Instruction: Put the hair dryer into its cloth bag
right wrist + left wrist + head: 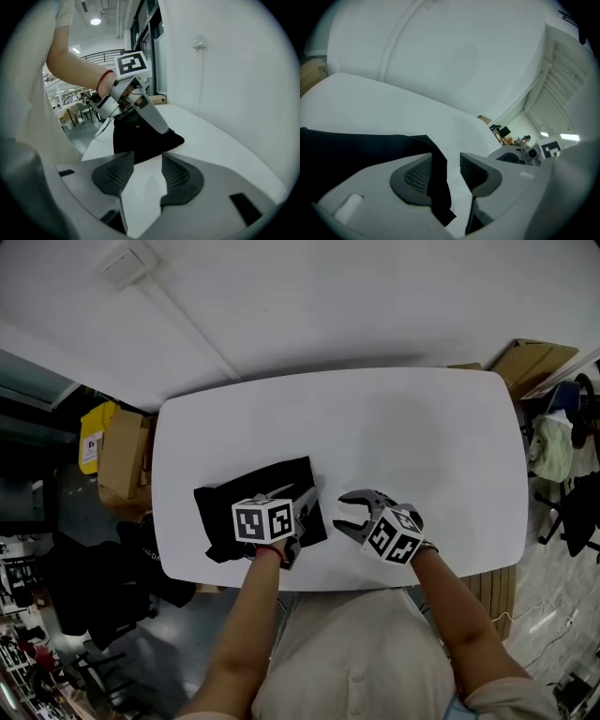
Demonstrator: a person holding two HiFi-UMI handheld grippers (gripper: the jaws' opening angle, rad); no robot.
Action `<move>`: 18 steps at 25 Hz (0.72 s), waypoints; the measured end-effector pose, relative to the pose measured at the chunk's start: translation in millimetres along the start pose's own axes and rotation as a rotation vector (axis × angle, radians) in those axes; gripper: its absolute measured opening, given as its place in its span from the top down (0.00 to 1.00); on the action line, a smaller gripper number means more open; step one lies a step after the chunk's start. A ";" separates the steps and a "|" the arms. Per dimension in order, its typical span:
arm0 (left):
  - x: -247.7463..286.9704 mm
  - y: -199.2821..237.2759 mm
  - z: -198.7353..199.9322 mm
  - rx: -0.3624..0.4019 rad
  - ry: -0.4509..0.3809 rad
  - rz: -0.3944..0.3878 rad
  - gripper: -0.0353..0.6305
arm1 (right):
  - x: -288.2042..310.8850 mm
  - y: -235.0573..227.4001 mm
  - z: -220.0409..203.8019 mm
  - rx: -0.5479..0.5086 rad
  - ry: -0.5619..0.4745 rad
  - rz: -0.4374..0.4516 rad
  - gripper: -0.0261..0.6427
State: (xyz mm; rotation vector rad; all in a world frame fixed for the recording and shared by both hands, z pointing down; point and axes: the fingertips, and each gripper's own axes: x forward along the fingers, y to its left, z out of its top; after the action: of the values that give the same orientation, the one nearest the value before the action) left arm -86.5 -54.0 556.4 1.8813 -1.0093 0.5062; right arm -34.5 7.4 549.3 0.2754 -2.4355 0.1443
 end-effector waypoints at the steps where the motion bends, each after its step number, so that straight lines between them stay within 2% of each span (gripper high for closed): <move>1: 1.9 -2.0 0.1 0.012 0.002 -0.004 0.68 | -3.0 -1.5 -0.3 0.014 -0.003 -0.013 0.67; 5: 5.9 -12.4 2.5 0.047 -0.010 -0.026 0.63 | -17.2 -6.5 -0.8 0.048 -0.016 -0.067 0.67; 12: 0.6 -30.2 -3.7 0.060 -0.044 -0.084 0.62 | -46.2 -12.7 13.1 0.094 -0.060 -0.149 0.68; 18: 19.2 -15.9 -17.3 0.052 -0.040 -0.066 0.62 | -68.7 -14.6 21.4 0.154 -0.090 -0.205 0.68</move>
State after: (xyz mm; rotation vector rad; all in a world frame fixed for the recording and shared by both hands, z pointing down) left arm -61.4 -43.5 569.9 1.9710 -0.9647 0.4622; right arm 7.3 0.5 489.3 0.6094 -2.4705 0.2339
